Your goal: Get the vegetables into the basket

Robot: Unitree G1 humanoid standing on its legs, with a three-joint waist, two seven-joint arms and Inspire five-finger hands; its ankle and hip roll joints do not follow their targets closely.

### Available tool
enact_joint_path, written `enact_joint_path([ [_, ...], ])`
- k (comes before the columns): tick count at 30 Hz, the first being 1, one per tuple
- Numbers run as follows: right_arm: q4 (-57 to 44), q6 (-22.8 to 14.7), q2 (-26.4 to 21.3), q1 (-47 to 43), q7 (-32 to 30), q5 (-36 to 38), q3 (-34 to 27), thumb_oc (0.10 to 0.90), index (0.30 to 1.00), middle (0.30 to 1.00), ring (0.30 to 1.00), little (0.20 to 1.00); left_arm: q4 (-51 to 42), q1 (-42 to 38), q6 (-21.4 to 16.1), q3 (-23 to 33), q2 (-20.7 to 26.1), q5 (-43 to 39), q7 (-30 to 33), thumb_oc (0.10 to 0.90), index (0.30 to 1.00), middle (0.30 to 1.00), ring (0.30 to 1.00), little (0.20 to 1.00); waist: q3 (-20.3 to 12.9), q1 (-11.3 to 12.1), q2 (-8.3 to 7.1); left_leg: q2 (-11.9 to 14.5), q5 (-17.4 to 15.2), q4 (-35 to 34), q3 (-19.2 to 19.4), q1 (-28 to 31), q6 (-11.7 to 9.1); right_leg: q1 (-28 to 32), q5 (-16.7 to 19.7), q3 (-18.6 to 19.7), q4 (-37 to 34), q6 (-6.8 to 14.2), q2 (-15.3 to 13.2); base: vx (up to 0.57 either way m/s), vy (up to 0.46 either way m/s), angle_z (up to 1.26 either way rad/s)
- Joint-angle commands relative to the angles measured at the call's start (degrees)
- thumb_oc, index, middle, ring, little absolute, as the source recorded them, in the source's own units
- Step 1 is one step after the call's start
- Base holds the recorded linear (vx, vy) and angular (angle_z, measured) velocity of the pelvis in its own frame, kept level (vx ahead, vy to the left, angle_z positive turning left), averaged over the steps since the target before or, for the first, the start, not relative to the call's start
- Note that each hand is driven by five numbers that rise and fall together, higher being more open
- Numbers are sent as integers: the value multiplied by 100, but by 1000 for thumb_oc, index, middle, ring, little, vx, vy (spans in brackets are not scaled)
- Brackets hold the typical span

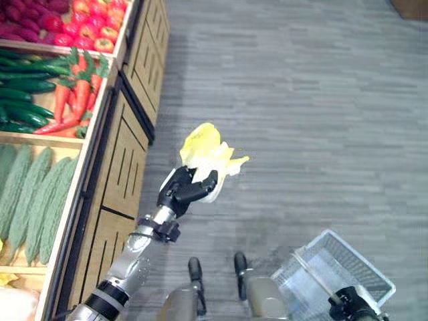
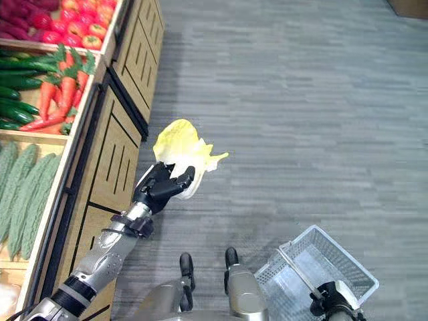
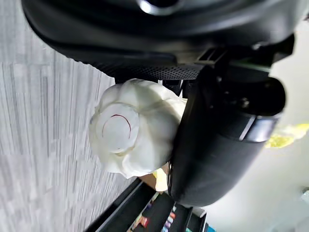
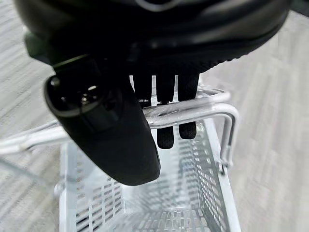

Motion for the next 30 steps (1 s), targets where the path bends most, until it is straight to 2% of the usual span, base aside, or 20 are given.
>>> enact_joint_path([
  [1, 243, -16, -206, 161, -168, 245, 36, 400, 300, 300, 300, 300, -892, -266, -668, 299, 11, 15, -144, 400, 300, 300, 300, 300, -231, 35, -189, 250, -354, 671, -14, -209, -340, 466, 857, 199, -501, 790, -680, 22, 52, -33],
  [4, 245, -22, -198, 190, -162, 254, 19, 400, 300, 300, 300, 300, -895, -242, -674, 307, 18, 28, -141, 400, 300, 300, 300, 300, -243, 34, -192, 251, -367, 665, 11, -192, -349, 474, 894, 210, -572, 797, -696, 22, 14, -7],
  [7, 372, -11, -163, 249, -137, 269, -7, 400, 300, 300, 300, 300, -1014, -65, -657, 388, 94, 78, -145, 400, 300, 300, 300, 300, -444, 79, -211, 257, -330, 529, 83, -76, -430, 676, 1003, 139, -1159, 833, -775, 83, -34, -9],
  [11, 320, -40, -158, 207, -96, 224, 70, 400, 300, 300, 300, 300, -1087, 72, -624, 407, 142, 112, -170, 400, 300, 300, 300, 300, -603, 133, -209, 240, -221, 334, 10, 39, -478, 866, 1035, 27, -1385, 860, -791, 76, -37, -2],
  [13, 225, -78, -156, 164, -81, 183, 139, 400, 300, 300, 300, 300, -1099, 133, -633, 449, 210, 205, -176, 400, 300, 300, 300, 300, -677, 169, -236, 196, -173, 216, -24, 89, -486, 940, 1178, -56, -1510, 911, -839, 68, -5, 7],
  [17, 200, -102, -168, 123, -72, 147, 195, 400, 300, 300, 300, 300, -1100, 219, -641, 528, 238, 411, -97, 400, 300, 300, 300, 300, -738, 209, -264, 113, -186, 195, -73, 103, -446, 972, 1341, -93, -1464, 983, -913, 59, 48, 10],
  [19, 121, -144, -211, 60, -51, 226, 177, 400, 300, 300, 300, 300, -932, 228, -646, 539, 324, 966, 66, 400, 300, 300, 300, 300, -731, 223, -218, 0, -223, 138, -125, 179, -349, 878, 1601, -58, -1019, 1079, -970, 59, 121, 10],
  [22, 1, -153, -282, -109, -49, 186, 275, 400, 300, 300, 300, 300, -860, 80, -698, 489, 629, 1561, 61, 400, 300, 300, 300, 300, -736, 202, -102, 27, -114, -62, -175, 283, -361, 802, 1782, 55, -774, 1128, -904, 48, 80, 27],
  [24, -215, -189, -510, -350, -48, -18, 540, 400, 300, 300, 300, 300, -639, -139, -643, 292, 768, 1634, -21, 400, 300, 300, 300, 300, -863, 216, -114, 72, -35, -272, -112, 424, -374, 879, 1825, -21, -891, 1089, -911, 53, 24, 6],
  [26, -198, -178, -591, -435, -42, -53, 549, 400, 300, 300, 300, 300, -605, -196, -637, 235, 797, 1644, -44, 400, 300, 300, 300, 300, -923, 239, -142, 68, -20, -334, -100, 469, -377, 934, 1857, -60, -960, 1088, -926, 33, -18, -3],
  [27, -189, -155, -727, -543, -52, -117, 567, 400, 300, 300, 300, 300, -576, -288, -626, 138, 827, 1628, -91, 400, 300, 300, 300, 300, -988, 256, -171, 57, -8, -382, -94, 521, -391, 990, 1907, -86, -1029, 1096, -939, 50, -52, -8],
  [28, -48, -46, -1155, -938, 15, -374, 745, 400, 300, 300, 300, 300, -508, -628, -592, -128, 921, 1617, -204, 400, 300, 300, 300, 300, -1159, 285, -222, 76, 23, -492, -74, 639, -427, 1113, 1917, -129, -1236, 1116, -936, 50, -52, -4],
  [30, -26, -46, -1262, -1041, 35, -444, 794, 400, 300, 300, 300, 300, -495, -736, -600, -228, 942, 1632, -240, 400, 300, 300, 300, 300, -1192, 288, -237, 90, 38, -529, -61, 663, -445, 1161, 1898, -150, -1302, 1114, -935, 18, -44, -6],
])
